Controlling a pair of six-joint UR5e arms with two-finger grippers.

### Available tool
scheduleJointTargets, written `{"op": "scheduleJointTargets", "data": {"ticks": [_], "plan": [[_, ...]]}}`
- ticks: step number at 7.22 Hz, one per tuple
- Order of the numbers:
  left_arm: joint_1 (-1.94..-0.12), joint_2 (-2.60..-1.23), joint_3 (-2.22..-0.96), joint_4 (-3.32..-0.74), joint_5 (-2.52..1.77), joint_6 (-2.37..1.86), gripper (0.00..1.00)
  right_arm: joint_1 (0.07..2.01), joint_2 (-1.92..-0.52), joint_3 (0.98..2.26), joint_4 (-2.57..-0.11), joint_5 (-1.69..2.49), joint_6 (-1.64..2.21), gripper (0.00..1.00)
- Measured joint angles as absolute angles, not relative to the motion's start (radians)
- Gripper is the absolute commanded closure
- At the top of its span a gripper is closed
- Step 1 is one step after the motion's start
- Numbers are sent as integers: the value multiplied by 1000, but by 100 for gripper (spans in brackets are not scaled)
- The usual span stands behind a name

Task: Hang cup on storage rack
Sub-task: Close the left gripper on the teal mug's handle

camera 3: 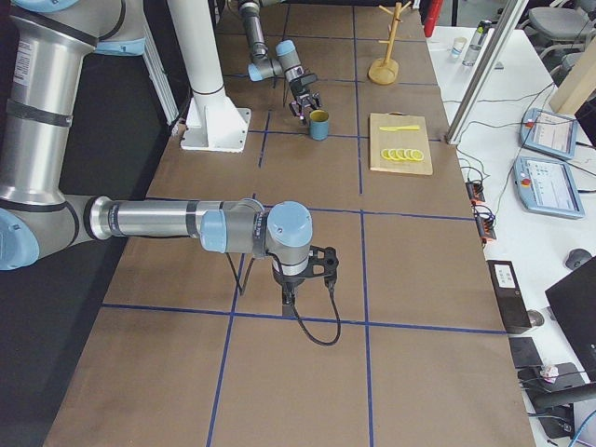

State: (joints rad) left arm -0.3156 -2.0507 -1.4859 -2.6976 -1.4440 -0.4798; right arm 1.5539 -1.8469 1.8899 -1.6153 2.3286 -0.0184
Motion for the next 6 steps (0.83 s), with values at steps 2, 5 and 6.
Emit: {"op": "scheduleJointTargets", "data": {"ticks": [2, 5, 6], "plan": [[-316, -2051, -1486, -2695, -1444, -479, 100, 1554, -1847, 1890, -1615, 2329, -18, 0], [-323, -2052, -1506, -2704, -1446, -489, 100, 1554, -1847, 1889, -1615, 2330, -20, 0], [-329, -2053, -1535, -2707, -1446, -523, 100, 1553, -1847, 1888, -1615, 2331, -21, 0]]}}
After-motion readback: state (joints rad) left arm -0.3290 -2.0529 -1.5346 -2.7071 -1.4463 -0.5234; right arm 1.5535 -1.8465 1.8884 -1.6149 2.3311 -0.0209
